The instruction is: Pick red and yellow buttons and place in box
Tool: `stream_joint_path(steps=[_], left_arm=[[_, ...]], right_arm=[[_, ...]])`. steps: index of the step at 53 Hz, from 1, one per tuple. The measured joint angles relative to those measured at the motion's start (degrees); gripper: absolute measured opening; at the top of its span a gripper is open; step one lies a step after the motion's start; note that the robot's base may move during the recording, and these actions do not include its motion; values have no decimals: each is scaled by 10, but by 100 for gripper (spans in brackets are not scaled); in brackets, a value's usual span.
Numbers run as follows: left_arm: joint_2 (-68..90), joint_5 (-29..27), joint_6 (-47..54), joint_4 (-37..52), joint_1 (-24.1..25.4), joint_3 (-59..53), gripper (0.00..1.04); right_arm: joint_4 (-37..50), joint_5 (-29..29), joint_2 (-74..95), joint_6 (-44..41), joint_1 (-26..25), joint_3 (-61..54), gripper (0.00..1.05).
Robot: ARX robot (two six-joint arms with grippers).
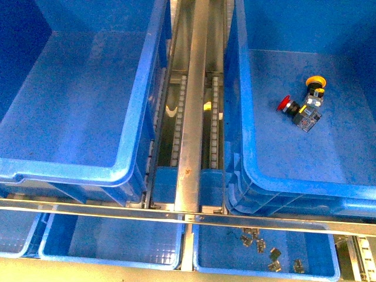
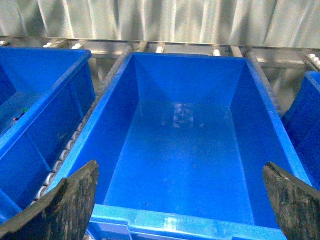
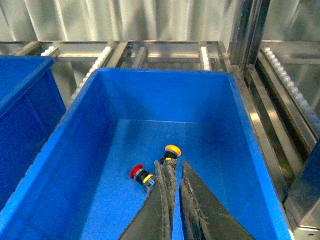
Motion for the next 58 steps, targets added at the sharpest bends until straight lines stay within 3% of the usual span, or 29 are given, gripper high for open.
stream_joint_path(steps=[50, 54, 58], left_arm=[[0, 0, 0, 0, 0, 0, 97], [0, 0, 0, 0, 0, 0, 97], [0, 0, 0, 0, 0, 0, 97]], right_arm=[[-238, 0, -247, 0, 0, -1, 4], [-321, -2, -310, 0, 0, 0, 4], [-339, -1, -341, 0, 0, 0, 4]])
